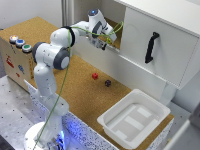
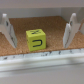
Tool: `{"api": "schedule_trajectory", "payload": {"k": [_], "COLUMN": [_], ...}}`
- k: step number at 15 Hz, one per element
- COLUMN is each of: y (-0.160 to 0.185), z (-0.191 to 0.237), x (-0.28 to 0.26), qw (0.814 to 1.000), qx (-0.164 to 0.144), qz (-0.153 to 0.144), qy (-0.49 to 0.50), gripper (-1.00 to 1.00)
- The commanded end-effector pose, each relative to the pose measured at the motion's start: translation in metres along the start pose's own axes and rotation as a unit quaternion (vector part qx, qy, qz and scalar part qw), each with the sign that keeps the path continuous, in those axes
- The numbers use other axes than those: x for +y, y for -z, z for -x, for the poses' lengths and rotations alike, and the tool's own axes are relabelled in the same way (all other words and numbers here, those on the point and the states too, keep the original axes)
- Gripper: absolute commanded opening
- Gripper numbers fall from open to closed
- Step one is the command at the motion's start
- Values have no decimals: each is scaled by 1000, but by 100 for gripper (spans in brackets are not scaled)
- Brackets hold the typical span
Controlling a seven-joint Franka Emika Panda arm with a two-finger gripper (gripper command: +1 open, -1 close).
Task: Place the yellow object inside the left cabinet
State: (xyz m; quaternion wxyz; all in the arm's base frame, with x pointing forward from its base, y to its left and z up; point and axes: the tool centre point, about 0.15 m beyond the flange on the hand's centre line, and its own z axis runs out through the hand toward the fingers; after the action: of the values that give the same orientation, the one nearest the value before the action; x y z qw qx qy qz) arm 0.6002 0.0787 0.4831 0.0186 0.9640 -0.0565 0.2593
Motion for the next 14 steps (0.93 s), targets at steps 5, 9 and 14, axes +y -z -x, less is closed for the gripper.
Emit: {"api": "schedule_trajectory", "payload": {"k": [5, 9, 14], "y": [23, 22, 22], "z": [92, 95, 95], "x": [33, 34, 34], "qw": [996, 996, 996], "qx": [-63, -67, -67], "qz": [23, 22, 22], "qy": [-50, -53, -53], "gripper": [100, 100, 100]}}
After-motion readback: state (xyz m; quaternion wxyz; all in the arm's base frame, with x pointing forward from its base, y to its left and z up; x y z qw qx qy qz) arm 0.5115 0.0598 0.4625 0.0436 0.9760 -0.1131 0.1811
